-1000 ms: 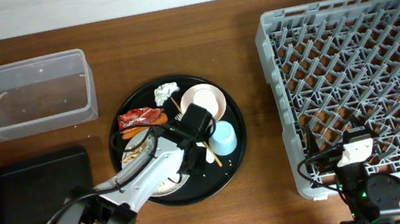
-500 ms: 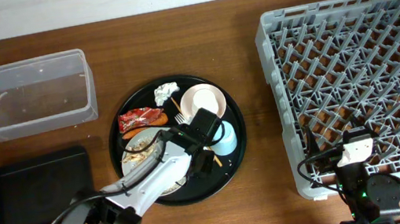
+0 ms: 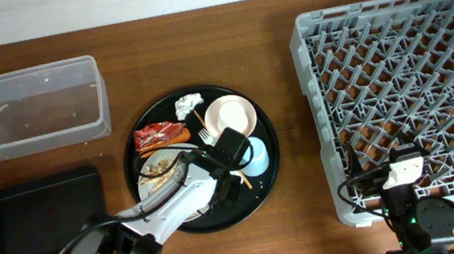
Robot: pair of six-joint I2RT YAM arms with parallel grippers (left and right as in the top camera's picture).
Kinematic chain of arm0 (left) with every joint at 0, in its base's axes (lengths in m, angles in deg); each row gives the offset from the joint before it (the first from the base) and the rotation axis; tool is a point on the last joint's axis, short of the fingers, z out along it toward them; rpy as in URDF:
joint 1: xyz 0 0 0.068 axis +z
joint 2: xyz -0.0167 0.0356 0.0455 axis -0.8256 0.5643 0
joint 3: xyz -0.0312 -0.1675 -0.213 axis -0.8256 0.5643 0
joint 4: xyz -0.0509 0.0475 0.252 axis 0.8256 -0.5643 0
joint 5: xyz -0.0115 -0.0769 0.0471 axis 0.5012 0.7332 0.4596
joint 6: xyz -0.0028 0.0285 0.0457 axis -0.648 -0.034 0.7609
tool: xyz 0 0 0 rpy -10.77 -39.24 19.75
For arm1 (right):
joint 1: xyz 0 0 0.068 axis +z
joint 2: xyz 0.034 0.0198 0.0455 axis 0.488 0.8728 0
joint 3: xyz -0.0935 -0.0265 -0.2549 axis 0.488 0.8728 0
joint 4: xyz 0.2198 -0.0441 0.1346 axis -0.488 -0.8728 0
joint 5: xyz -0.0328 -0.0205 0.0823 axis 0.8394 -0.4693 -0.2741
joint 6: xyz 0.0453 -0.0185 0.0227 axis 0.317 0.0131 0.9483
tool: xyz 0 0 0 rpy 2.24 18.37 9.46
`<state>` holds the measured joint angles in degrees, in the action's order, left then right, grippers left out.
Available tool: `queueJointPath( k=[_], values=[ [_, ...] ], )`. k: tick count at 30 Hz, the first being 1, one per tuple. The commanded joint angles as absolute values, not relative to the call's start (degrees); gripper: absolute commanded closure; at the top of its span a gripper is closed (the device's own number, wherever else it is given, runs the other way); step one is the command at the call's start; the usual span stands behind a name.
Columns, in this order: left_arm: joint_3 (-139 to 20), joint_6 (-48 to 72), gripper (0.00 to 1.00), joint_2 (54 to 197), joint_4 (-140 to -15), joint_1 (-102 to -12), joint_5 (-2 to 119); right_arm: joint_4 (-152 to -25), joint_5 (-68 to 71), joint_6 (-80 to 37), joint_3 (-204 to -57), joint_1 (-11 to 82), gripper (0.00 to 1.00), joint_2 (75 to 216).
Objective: Sort waste into correct bins and load items into the dishwasher rack
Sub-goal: 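Grasp the plate rim with the left gripper and lift it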
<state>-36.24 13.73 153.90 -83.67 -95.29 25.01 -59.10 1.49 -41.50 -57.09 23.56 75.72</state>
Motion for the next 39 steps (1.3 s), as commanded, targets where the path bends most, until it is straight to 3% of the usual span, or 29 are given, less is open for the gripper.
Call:
queueJointPath(
  k=[1,4,8,12,39],
  values=[
    [-35.6,13.2,0.7,154.2,-83.4,-95.4,24.6,-59.3,1.2,-41.4,-56.7,23.2,0.01,75.3],
    [-35.7,13.2,0.85,154.2,-83.4,-95.4,24.6,-59.3,1.2,-41.4,-56.7,23.2,0.01,75.3],
    [-36.5,13.2,0.88,154.2,-83.6,-95.4,24.6,-59.3,1.2,-41.4,-56.7,23.2,0.01,75.3],
    [-37.8,13.2,0.99,154.2,-84.5,-95.4,24.5,-59.3,1.2,-41.4,-56.7,23.2,0.01,75.3],
    [-52.4,13.2,0.99,153.0,-98.7,-95.4,17.4,-59.3,1.2,-41.4,-56.7,23.2,0.01,75.3]
  ],
)
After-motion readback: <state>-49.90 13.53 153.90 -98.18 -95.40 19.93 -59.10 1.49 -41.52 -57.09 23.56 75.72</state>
